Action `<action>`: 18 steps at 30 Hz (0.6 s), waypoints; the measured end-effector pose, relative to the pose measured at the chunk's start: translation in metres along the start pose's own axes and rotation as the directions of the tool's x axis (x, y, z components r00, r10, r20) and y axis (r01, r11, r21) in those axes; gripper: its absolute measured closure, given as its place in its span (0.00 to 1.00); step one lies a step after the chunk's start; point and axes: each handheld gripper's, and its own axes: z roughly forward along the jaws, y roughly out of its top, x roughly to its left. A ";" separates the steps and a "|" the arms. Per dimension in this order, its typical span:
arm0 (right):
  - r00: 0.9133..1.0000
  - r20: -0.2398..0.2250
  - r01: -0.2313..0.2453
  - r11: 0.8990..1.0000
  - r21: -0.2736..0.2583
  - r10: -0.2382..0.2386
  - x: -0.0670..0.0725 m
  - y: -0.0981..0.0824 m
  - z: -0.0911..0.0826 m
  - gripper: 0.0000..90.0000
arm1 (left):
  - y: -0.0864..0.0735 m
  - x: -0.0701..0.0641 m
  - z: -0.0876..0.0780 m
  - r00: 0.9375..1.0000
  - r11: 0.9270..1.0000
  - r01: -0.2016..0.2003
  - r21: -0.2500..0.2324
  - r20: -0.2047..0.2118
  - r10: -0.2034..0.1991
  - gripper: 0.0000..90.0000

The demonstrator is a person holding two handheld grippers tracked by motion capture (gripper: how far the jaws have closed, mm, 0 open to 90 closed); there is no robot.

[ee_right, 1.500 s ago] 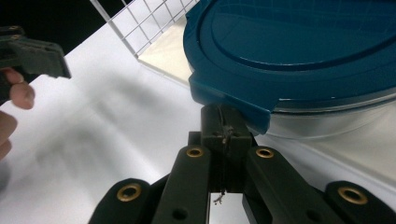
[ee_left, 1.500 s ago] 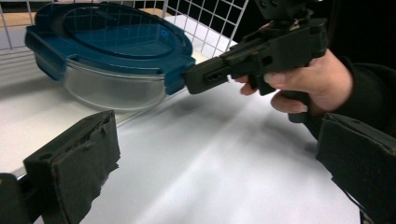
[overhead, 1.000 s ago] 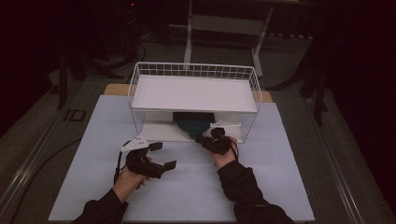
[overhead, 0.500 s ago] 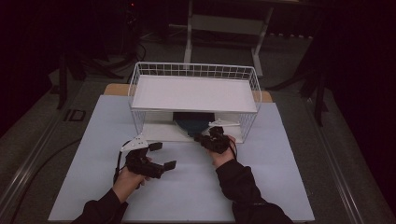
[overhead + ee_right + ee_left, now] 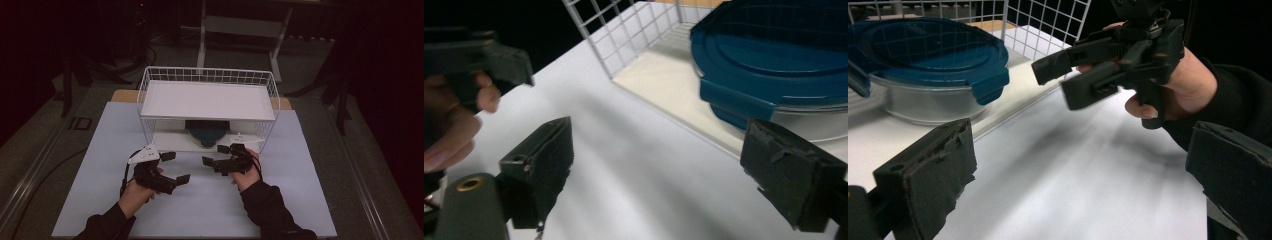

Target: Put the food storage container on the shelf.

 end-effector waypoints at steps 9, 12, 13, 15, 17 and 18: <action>1.000 0.009 0.013 0.999 -0.031 -0.013 0.003 -0.011 -0.025 0.17 | 0.004 -0.008 -0.007 1.000 1.000 -0.008 0.013 0.009 0.008 0.00; 1.000 0.021 0.020 0.999 -0.043 -0.019 0.005 -0.018 -0.040 0.17 | 0.003 -0.009 -0.010 1.000 1.000 -0.011 0.021 0.008 0.011 0.00; 1.000 0.021 0.020 0.999 -0.043 -0.019 0.005 -0.018 -0.040 0.17 | 0.002 -0.010 -0.010 1.000 1.000 -0.011 0.022 0.007 0.011 0.00; 0.999 0.026 0.022 0.999 -0.043 -0.021 0.005 -0.022 -0.046 0.17 | 0.002 -0.010 -0.013 1.000 1.000 -0.005 0.026 0.007 0.005 0.00; 0.999 0.027 0.021 0.999 -0.049 -0.020 0.005 -0.026 -0.054 0.17 | 0.000 -0.010 -0.015 1.000 1.000 -0.002 0.028 0.008 0.001 0.00; 0.999 0.027 0.021 0.999 -0.049 -0.020 0.005 -0.026 -0.054 0.17 | 0.000 -0.010 -0.015 1.000 1.000 -0.002 0.028 0.008 0.001 0.00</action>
